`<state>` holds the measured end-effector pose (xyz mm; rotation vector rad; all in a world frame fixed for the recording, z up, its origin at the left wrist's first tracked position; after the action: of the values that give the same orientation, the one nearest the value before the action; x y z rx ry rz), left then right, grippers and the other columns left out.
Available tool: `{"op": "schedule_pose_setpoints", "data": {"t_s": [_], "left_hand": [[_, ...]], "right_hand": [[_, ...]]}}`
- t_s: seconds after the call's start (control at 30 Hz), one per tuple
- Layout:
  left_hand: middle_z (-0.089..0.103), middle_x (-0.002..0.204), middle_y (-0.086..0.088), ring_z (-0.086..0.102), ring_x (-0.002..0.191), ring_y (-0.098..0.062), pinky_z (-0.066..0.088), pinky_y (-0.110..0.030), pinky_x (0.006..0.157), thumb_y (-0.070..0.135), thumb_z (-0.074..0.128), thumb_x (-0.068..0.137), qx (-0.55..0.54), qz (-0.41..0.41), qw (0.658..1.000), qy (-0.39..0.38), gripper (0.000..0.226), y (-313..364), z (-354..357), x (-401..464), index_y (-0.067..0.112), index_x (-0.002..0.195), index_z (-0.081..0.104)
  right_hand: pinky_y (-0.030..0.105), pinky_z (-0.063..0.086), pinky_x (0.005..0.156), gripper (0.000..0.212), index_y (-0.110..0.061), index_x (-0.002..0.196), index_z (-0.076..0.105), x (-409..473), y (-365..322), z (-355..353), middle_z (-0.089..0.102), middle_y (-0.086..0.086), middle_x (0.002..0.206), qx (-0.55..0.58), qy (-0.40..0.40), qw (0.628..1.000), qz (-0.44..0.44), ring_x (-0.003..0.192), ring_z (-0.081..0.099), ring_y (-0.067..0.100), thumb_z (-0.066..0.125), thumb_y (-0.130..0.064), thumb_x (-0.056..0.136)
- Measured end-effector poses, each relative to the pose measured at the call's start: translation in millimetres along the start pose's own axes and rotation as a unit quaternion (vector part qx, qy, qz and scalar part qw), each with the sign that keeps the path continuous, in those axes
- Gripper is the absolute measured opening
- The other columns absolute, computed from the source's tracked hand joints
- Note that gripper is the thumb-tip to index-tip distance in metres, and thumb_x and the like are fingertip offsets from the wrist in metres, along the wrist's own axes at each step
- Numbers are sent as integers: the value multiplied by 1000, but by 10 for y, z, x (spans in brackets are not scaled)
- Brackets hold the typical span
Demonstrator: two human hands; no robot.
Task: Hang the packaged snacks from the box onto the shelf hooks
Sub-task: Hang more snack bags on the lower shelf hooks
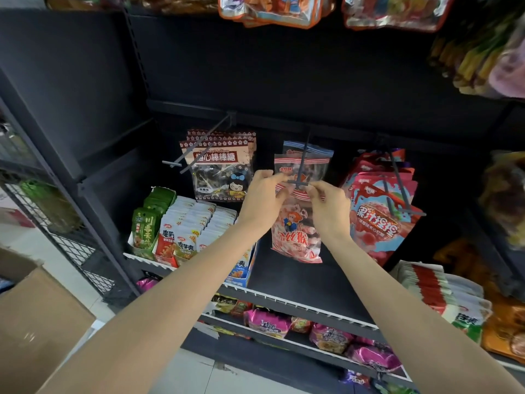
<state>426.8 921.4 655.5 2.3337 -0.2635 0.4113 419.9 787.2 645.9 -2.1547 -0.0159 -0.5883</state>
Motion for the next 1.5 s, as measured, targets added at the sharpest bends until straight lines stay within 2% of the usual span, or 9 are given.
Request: {"op": "schedule_pose_setpoints", "data": {"t_s": [0.27, 0.43, 0.67, 0.83, 0.93, 1.03, 1.13, 1.23, 1.5], "left_hand": [[64, 112, -6, 58, 104, -22, 41, -25, 78, 8, 54, 92, 33, -26, 999, 14, 24, -29, 73, 317, 18, 106, 70], [68, 106, 5, 59, 106, -22, 44, -46, 89, 12, 55, 90, 92, -59, 993, 36, 27, -60, 196, 685, 32, 102, 69], [65, 103, -2, 60, 98, -24, 46, -48, 87, 11, 55, 91, 102, -53, 992, 45, 23, -91, 378, 1096, 26, 101, 70], [61, 105, -3, 60, 99, -24, 40, -53, 97, 14, 52, 93, 119, -60, 991, 29, 21, -114, 440, 1197, 23, 103, 68], [61, 109, -3, 58, 103, -24, 39, -53, 98, 19, 57, 91, 105, -46, 993, 26, 22, -126, 433, 1126, 26, 110, 65], [56, 123, -4, 50, 116, -23, 37, -47, 101, 17, 56, 90, 126, -14, 989, 72, 34, -164, 323, 898, 22, 124, 57], [60, 115, -3, 55, 109, -21, 44, -43, 93, 18, 55, 92, 147, -5, 984, 99, 30, -326, 171, 590, 19, 121, 57], [69, 99, 3, 65, 91, -17, 51, -42, 84, 20, 55, 91, 159, -44, 983, 83, 24, -635, -23, 286, 23, 114, 60], [68, 80, -2, 64, 76, -25, 50, -37, 74, 16, 57, 90, 117, -209, 960, 146, 19, -1784, -1277, -852, 19, 107, 65]], "right_hand": [[1, 38, 65, 14, -8, 101, 61, 233, 7, 8, 62, 0, 98, -37, 13, 997, -65, 86, 54, 5, 54, 0, 92], [16, 44, 74, 24, -2, 103, 66, 560, 97, 118, 62, 11, 108, -92, 13, 994, -53, 95, 59, 17, 45, 5, 93], [39, 47, 95, 40, -7, 129, 50, 947, 259, 299, 49, 15, 129, -115, -41, 993, 2, 116, 51, 31, 47, 3, 91], [39, 44, 100, 43, -11, 132, 47, 1044, 339, 335, 40, 13, 137, -118, -69, 991, -4, 126, 40, 29, 52, -1, 90], [44, 42, 100, 31, -4, 119, 57, 843, 309, 231, 39, 22, 134, -175, 8, 983, -55, 124, 38, 37, 58, -4, 88], [44, 47, 81, 20, -2, 98, 63, 527, 350, 179, 50, 24, 112, -170, 84, 978, -91, 99, 48, 39, 64, 2, 79], [30, 40, 78, 18, 1, 101, 61, 277, 420, 427, 54, 18, 105, -64, -61, 994, -66, 95, 53, 32, 55, 4, 85], [32, 45, 79, 21, -2, 104, 62, 71, 274, 809, 57, 13, 104, -37, -195, 977, -76, 95, 57, 27, 51, 3, 87], [32, 43, 88, 24, -8, 105, 65, -583, -952, 2131, 63, 9, 107, 25, -347, 927, -143, 101, 57, 23, 47, -3, 90]]}}
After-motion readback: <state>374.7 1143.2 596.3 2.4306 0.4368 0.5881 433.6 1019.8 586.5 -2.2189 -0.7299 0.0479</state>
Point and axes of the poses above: each hand's wrist, its own x-axis towards the middle knuckle, its own z-axis out of the palm, y = z × x, the point moved 4 cm from there along x, towards the middle knuckle
